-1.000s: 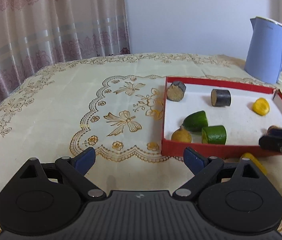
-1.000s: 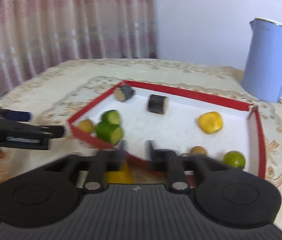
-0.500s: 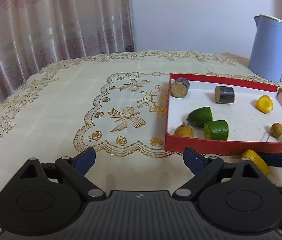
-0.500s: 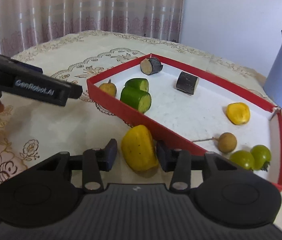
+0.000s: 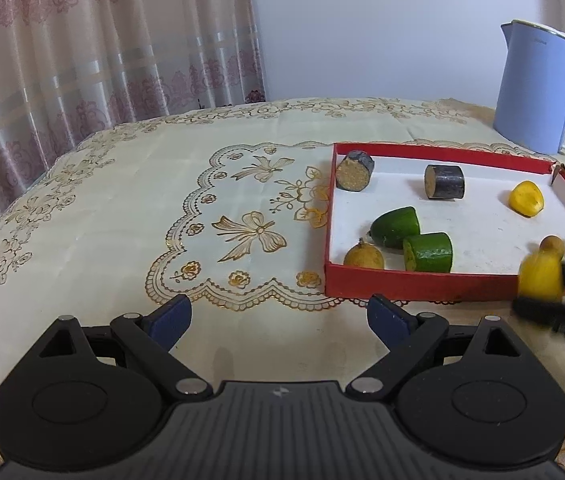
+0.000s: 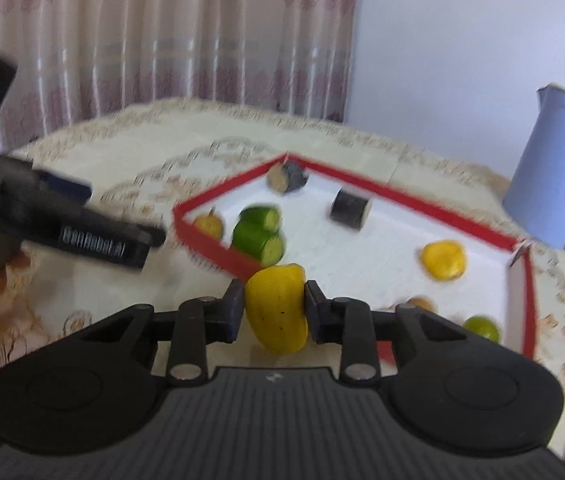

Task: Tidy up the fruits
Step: 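Carry the pepper piece into the tray and open the right gripper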

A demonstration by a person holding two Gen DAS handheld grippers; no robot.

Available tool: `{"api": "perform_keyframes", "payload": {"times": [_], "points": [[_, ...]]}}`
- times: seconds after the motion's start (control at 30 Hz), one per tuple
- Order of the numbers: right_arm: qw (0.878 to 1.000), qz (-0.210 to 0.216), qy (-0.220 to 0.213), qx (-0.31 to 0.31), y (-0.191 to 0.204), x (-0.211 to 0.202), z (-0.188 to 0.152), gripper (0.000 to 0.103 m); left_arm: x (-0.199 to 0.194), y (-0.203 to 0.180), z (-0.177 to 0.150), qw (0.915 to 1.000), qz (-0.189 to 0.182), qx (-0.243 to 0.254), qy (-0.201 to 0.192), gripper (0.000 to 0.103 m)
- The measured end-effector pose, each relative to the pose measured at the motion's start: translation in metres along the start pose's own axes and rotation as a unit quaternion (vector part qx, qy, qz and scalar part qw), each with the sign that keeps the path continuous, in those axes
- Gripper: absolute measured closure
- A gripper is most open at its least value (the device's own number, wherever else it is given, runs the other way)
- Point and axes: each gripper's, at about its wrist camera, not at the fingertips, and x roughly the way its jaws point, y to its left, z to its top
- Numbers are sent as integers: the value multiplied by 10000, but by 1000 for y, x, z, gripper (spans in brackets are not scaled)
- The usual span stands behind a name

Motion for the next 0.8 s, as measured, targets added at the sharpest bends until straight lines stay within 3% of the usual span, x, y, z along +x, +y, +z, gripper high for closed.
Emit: {"api": "perform_keyframes", "payload": {"times": [0.23, 0.33, 0.37, 0.43, 0.6, 0.8], "points": [[9974, -492, -322, 413, -40, 8, 28, 73, -3, -9, -1, 9998, 71, 174, 1, 8], [9929, -925, -333, 666, -63, 25, 38, 71, -4, -14, -1, 9995, 146, 275, 0, 8], [9912, -1099, -260, 694, -70, 32, 39, 47, -4, -15, -2, 9994, 161, 291, 5, 8], [9861, -1503, -170, 693, -75, 39, 38, 22, -5, -17, -2, 9994, 162, 312, 1, 8], [9879, -1228, -512, 792, -60, 8, 23, 23, -6, -23, -3, 9992, 159, 358, -24, 8], [9824, -1067, -943, 1211, -36, -33, -3, 6, -15, -35, -4, 9993, 47, 368, -91, 8]]}}
